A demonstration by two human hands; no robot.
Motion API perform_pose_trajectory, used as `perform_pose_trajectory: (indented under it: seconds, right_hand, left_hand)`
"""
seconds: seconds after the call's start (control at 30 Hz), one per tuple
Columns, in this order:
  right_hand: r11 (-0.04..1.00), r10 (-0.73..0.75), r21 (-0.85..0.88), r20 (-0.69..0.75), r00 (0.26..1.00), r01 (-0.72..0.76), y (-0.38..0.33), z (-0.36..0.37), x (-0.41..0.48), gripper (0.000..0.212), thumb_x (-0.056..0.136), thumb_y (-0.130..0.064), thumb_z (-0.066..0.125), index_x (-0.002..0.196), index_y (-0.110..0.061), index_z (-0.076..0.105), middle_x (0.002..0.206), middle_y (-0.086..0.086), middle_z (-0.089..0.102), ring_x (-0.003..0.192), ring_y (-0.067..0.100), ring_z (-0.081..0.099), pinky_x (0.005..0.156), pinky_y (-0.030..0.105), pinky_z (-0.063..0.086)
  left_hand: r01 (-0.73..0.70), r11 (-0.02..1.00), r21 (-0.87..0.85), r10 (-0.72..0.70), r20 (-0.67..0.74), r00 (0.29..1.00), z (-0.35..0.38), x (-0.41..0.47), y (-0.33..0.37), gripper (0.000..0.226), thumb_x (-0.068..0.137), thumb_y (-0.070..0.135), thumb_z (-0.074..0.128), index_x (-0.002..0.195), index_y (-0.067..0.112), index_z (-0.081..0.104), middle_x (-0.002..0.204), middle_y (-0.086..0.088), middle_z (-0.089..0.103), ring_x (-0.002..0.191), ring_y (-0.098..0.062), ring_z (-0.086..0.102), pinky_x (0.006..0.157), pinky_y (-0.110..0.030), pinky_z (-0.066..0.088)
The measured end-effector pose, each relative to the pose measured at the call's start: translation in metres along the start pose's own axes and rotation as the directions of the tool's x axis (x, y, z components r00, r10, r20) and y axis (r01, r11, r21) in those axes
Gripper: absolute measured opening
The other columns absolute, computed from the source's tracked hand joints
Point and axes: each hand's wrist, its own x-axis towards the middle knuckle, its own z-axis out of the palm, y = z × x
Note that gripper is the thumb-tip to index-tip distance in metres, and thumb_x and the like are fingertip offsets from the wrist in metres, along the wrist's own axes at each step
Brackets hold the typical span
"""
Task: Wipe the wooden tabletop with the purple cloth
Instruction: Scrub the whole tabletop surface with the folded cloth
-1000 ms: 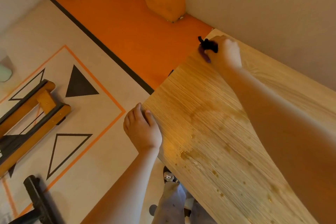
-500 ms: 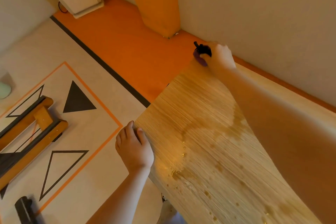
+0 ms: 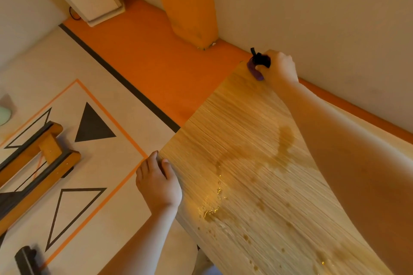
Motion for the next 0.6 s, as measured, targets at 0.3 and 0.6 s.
perform_pose_trajectory:
  seconds: [0.3, 0.6]
  right_hand:
    - [0.997, -0.02, -0.07, -0.115, 0.993, 0.012, 0.066, -0.051, -0.068, 0.03, 0.088, -0.016, 0.063, 0.117, -0.007, 0.059, 0.11, 0.015, 0.063, 0.091, 0.025, 0.056, 0.072, 0.032, 0.044]
    - [0.999, -0.032, 0.005, -0.086, 0.996, 0.032, 0.009, -0.001, -0.039, 0.029, 0.089, -0.016, 0.061, 0.117, -0.012, 0.061, 0.114, 0.009, 0.06, 0.098, 0.023, 0.057, 0.076, 0.029, 0.046]
  left_hand:
    - [0.0, 1.0, 0.006, 0.0, 0.002, 1.0, 0.0, 0.0, 0.001, 0.045, 0.093, 0.03, 0.036, 0.127, 0.006, 0.055, 0.121, -0.015, 0.06, 0.117, -0.034, 0.048, 0.099, -0.049, 0.039]
    - [-0.007, 1.0, 0.002, 0.007, 0.003, 1.0, -0.001, -0.001, 0.0, 0.046, 0.093, 0.032, 0.036, 0.127, 0.008, 0.055, 0.124, -0.014, 0.059, 0.118, -0.032, 0.048, 0.099, -0.048, 0.04]
